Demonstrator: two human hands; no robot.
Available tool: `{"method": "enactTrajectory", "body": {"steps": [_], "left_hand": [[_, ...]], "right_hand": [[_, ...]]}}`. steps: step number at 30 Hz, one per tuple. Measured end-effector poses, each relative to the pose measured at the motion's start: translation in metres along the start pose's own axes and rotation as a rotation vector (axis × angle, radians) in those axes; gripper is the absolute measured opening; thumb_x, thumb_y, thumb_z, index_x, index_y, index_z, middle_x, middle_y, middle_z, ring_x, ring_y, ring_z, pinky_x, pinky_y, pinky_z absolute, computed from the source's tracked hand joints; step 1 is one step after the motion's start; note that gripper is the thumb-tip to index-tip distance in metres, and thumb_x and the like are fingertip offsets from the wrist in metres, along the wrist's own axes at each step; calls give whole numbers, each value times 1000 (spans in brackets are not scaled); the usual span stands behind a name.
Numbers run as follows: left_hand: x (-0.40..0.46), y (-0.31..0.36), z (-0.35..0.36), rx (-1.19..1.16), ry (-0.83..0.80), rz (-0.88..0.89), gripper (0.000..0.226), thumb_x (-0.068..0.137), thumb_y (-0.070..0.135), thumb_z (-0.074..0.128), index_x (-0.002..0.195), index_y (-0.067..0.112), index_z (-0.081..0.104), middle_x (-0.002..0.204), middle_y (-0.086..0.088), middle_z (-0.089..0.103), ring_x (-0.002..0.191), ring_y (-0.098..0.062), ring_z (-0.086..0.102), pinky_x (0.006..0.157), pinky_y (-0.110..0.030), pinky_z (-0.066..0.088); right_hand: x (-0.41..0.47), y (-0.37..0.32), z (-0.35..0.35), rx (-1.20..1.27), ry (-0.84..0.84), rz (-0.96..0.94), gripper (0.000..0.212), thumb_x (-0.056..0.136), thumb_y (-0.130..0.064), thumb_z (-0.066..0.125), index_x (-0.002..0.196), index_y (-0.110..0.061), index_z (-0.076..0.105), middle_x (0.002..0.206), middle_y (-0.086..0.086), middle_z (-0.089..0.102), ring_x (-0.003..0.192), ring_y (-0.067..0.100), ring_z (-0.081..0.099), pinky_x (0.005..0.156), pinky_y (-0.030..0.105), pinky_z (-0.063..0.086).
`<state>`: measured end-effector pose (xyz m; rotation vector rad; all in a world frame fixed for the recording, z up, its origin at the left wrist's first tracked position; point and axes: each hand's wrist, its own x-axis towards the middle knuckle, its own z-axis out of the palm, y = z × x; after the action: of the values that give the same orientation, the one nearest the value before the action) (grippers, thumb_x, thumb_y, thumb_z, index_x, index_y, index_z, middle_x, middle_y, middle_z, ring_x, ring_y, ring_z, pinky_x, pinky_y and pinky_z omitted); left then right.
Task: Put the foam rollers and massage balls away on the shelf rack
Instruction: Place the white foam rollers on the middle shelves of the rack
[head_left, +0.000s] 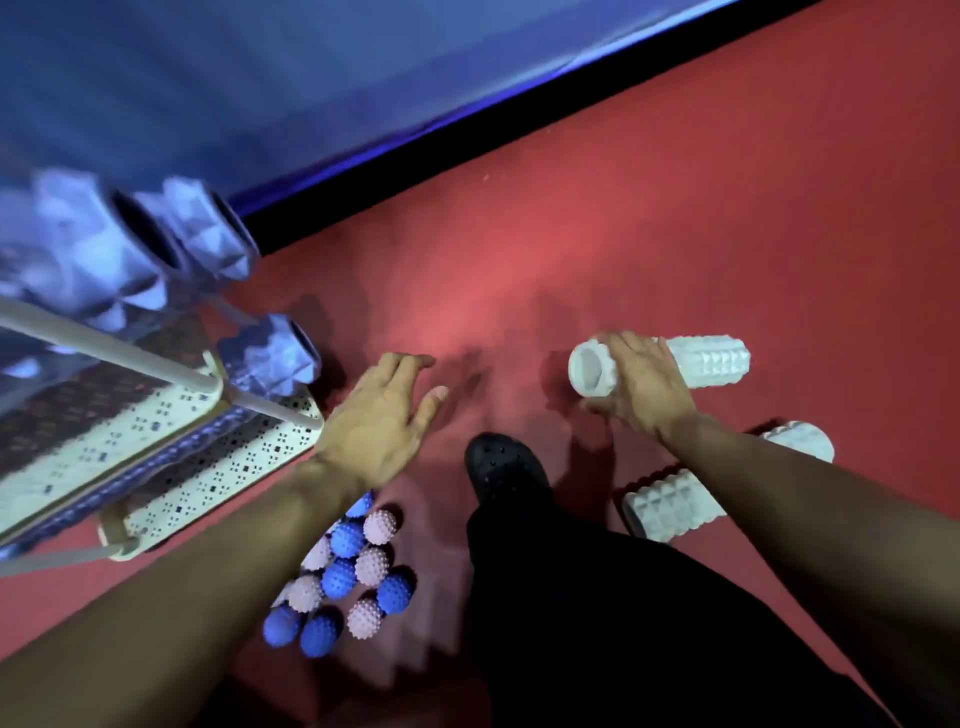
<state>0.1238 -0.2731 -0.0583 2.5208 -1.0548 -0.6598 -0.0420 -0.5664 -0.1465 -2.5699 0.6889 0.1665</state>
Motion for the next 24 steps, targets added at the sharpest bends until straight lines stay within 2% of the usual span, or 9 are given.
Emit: {"method": "enactTrajectory", "body": {"steps": [3, 4, 6, 7, 11, 14, 17, 21, 24], "left_hand": [[-17, 20, -47, 17, 97, 21, 55, 101, 57, 37, 140, 19, 46, 128, -3, 49, 120, -27, 54, 110, -44, 41], [-25, 28, -62, 21, 134, 29, 52, 102, 53, 40, 140, 17, 47, 128, -4, 49, 120, -27, 54, 110, -41, 39], [-44, 46, -94, 29, 211, 56, 51, 103, 50, 42, 140, 15, 48, 131, -5, 50, 122, -26, 53, 112, -37, 37], [-56, 55, -109, 34, 243, 61, 52, 102, 50, 43, 140, 15, 48, 133, -4, 49, 124, -25, 52, 112, -36, 36], [-114, 83, -168, 66, 373, 78, 53, 100, 51, 49, 141, 17, 47, 136, -3, 50, 123, -21, 52, 109, -35, 38], [-163, 91, -203, 107, 451, 77, 58, 95, 59, 48, 137, 18, 49, 130, -3, 53, 119, -24, 55, 103, -40, 44], [-209, 96, -236, 169, 504, 83, 60, 92, 58, 58, 137, 18, 49, 132, -1, 53, 121, -24, 53, 101, -32, 39], [-270, 100, -279, 268, 580, 77, 70, 90, 63, 60, 142, 18, 47, 136, -2, 53, 125, -23, 51, 102, -33, 41], [-307, 97, -308, 359, 668, 57, 77, 85, 73, 45, 139, 18, 49, 128, -5, 57, 115, -29, 57, 95, -42, 49]], "right_hand": [[-6, -48, -45, 572, 232, 148, 91, 50, -50, 96, 128, -38, 51, 126, 0, 59, 116, 25, 58, 104, 41, 48], [-10, -67, -62, 716, 309, 196, 87, 50, -48, 97, 124, -40, 51, 121, -1, 62, 110, 22, 62, 100, 34, 51], [-22, -106, -97, 893, 378, 251, 78, 60, -30, 97, 125, -29, 54, 112, -5, 65, 97, 11, 65, 82, 10, 51], [-30, -126, -114, 952, 404, 252, 75, 63, -25, 96, 126, -24, 55, 109, -6, 66, 95, 10, 65, 75, 7, 49], [-68, -197, -164, 1119, 441, 163, 73, 60, -33, 97, 123, -25, 61, 110, -9, 72, 100, 10, 70, 90, 30, 57], [-104, -256, -198, 1266, 423, 97, 73, 54, -43, 96, 118, -29, 64, 108, -8, 74, 99, 10, 72, 89, 34, 58], [-140, -315, -228, 1376, 439, 66, 76, 51, -55, 91, 115, -23, 66, 108, -4, 75, 97, 12, 72, 90, 36, 58], [-186, -389, -258, 1589, 309, 88, 79, 51, -67, 90, 110, -18, 71, 101, -1, 78, 93, 17, 75, 92, 45, 59], [-213, -435, -271, 1745, 195, 103, 55, 68, -59, 85, 103, -18, 75, 94, -2, 79, 84, 16, 76, 84, 46, 62]]}}
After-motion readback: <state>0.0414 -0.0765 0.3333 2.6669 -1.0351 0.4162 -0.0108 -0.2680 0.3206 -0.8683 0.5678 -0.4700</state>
